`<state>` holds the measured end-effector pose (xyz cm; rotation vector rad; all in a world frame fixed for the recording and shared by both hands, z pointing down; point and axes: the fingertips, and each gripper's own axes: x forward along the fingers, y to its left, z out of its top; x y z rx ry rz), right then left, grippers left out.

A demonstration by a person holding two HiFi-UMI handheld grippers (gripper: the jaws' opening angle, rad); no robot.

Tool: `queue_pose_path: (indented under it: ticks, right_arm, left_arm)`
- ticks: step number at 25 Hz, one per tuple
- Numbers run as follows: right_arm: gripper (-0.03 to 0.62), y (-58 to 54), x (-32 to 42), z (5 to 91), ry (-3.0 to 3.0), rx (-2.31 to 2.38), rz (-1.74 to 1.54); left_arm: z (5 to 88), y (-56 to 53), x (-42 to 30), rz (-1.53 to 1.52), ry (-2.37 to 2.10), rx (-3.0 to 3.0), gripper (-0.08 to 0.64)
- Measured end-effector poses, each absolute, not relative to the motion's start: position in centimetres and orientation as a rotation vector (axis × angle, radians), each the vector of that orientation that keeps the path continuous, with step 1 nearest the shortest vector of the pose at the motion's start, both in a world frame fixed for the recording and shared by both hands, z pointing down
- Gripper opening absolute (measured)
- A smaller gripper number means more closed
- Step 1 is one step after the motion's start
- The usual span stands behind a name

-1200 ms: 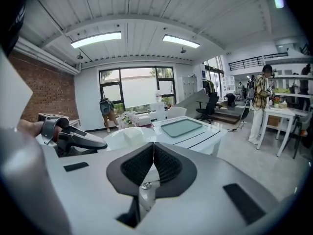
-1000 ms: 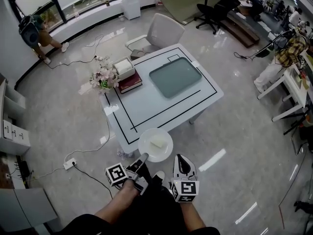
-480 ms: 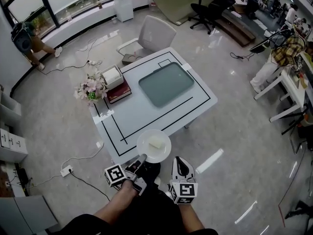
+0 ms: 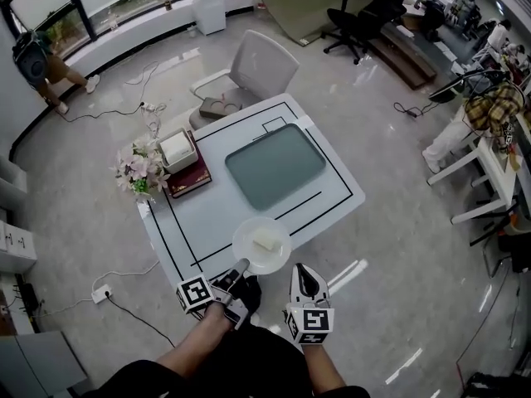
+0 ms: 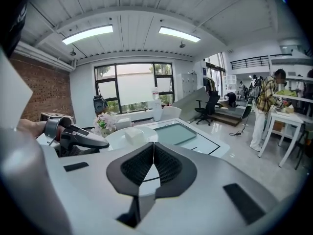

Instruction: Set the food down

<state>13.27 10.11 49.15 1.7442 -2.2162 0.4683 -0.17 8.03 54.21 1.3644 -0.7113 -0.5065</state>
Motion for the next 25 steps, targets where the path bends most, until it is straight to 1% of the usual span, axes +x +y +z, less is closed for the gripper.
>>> queue_pose_path:
  ticks: [13, 25]
  right_arm:
    - [0.009, -1.0, 13.6, 49.8, -2.224, 1.701, 0.493]
    - [0.009, -5.4, 13.3, 50.9, -2.187, 1.702, 0.516]
  left_arm:
    - [55.0, -2.2, 0.0, -0.5, -0.743, 1.339, 0.015]
    - [56.8, -7.0, -0.1, -0.488, -0.721, 1.305, 0.015]
